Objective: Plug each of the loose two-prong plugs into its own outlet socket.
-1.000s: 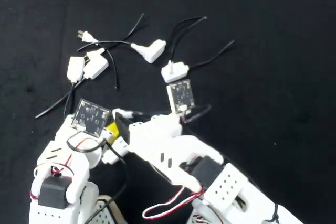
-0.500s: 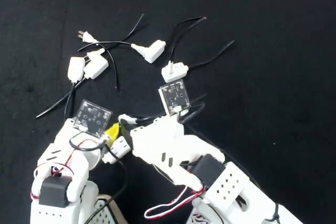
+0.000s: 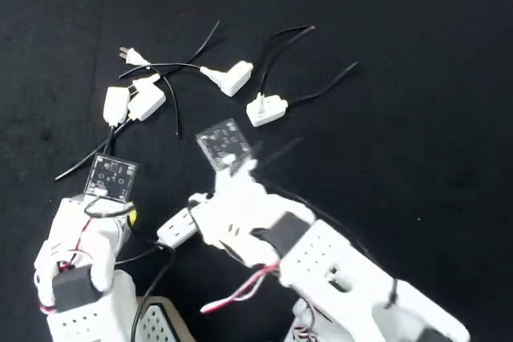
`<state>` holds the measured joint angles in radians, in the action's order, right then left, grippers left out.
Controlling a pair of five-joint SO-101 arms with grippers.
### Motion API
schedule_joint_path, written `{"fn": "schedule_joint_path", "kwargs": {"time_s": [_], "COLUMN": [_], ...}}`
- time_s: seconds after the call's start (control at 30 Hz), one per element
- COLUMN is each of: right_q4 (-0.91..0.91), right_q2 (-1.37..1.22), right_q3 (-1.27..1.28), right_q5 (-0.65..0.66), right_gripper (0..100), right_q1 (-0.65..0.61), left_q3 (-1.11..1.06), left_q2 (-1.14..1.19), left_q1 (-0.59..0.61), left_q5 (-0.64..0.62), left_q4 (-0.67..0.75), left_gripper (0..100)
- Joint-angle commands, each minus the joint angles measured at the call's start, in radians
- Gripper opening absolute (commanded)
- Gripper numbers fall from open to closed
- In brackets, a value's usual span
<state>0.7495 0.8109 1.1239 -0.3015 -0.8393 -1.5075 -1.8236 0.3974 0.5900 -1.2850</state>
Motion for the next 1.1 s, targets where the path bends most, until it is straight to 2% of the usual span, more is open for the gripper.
{"fn": "schedule_joint_path", "kwargs": {"time_s": [0.0, 0.13, 1.07], "right_q4": [-0.063, -0.061, -0.064], "right_q2": [-0.153, -0.248, -0.641], "right_q3": [-0.077, -0.125, -0.3], "right_q5": [0.008, 0.005, 0.011], "right_gripper": [1.2, 1.2, 1.2], "right_q1": [-0.046, -0.055, -0.066], "left_q3": [-0.085, -0.165, -0.191], "left_q2": [0.0, 0.0, 0.0], "left_q1": [0.059, 0.096, 0.105], "left_q5": [0.003, 0.003, 0.008], "left_q4": [0.074, 0.146, 0.152], "left_gripper": [25, 25, 25]}}
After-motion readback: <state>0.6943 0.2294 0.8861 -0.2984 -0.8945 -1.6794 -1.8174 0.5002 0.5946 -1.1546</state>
